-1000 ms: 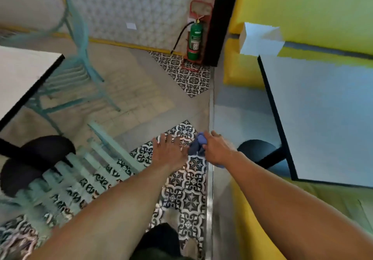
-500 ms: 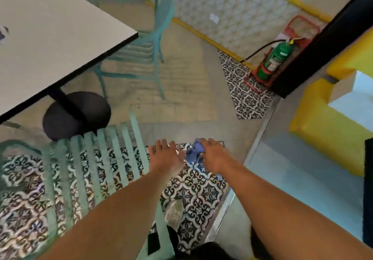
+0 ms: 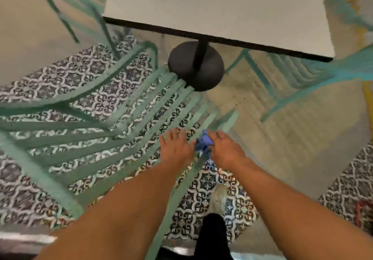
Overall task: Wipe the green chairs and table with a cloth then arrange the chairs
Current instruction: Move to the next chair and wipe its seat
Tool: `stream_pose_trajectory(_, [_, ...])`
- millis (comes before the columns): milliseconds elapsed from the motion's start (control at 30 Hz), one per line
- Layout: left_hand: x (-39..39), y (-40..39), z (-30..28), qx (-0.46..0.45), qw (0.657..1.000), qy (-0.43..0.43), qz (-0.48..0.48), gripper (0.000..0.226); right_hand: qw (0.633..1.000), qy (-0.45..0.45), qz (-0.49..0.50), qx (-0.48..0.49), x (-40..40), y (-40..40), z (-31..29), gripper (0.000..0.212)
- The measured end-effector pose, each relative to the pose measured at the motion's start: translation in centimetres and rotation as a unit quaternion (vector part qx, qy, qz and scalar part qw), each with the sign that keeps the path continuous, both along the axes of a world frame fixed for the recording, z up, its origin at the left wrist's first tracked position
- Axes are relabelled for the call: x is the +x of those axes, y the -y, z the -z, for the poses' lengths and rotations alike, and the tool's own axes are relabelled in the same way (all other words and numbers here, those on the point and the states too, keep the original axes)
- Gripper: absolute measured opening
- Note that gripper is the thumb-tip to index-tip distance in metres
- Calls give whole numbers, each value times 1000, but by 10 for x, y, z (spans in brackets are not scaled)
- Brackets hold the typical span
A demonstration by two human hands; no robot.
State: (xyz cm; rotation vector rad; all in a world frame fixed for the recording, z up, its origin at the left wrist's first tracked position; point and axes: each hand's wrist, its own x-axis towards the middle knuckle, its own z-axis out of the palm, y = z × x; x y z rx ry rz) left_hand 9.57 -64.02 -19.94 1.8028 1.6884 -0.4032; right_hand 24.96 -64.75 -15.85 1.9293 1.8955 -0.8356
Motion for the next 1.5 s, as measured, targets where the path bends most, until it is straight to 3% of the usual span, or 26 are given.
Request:
stream_pose_trajectory(167, [-29,10,1,23,980,-28,-197,67,986,-25,-162,14,-25,-54,8,63])
stream_pose_trajectory(367, [-43,17,6,44,951,-56,-300,66,961,-30,-272,27,-51,-84,22,62])
stream_pose_trajectory(600, [-71,0,34,13,935,-56,-350,66,947,-31,-318,39,-87,-125,37,62])
stream_pose_trajectory(900, [-89,-40,125,14,916,-80,-392,66,934,-55,-351,42,-115,-226,118,66])
stream_pose_trajectory(1200, [-109,-69,240,30,913,-96,-394,56,927,-134,-296,185,-142,-334,235,52])
stream_pose_trajectory(1267, [-112,-74,260,45,910,-113,-396,56,931,-109,-265,227,-140,-353,256,49])
stream_pose_trajectory(1367, [-114,-76,280,90,902,-122,-404,48,930,-70,-266,242,-143,-360,296,51])
stream_pose_trajectory(1500, [-116,-70,295,159,895,-119,-399,44,946,-34,-236,221,-181,-309,332,61])
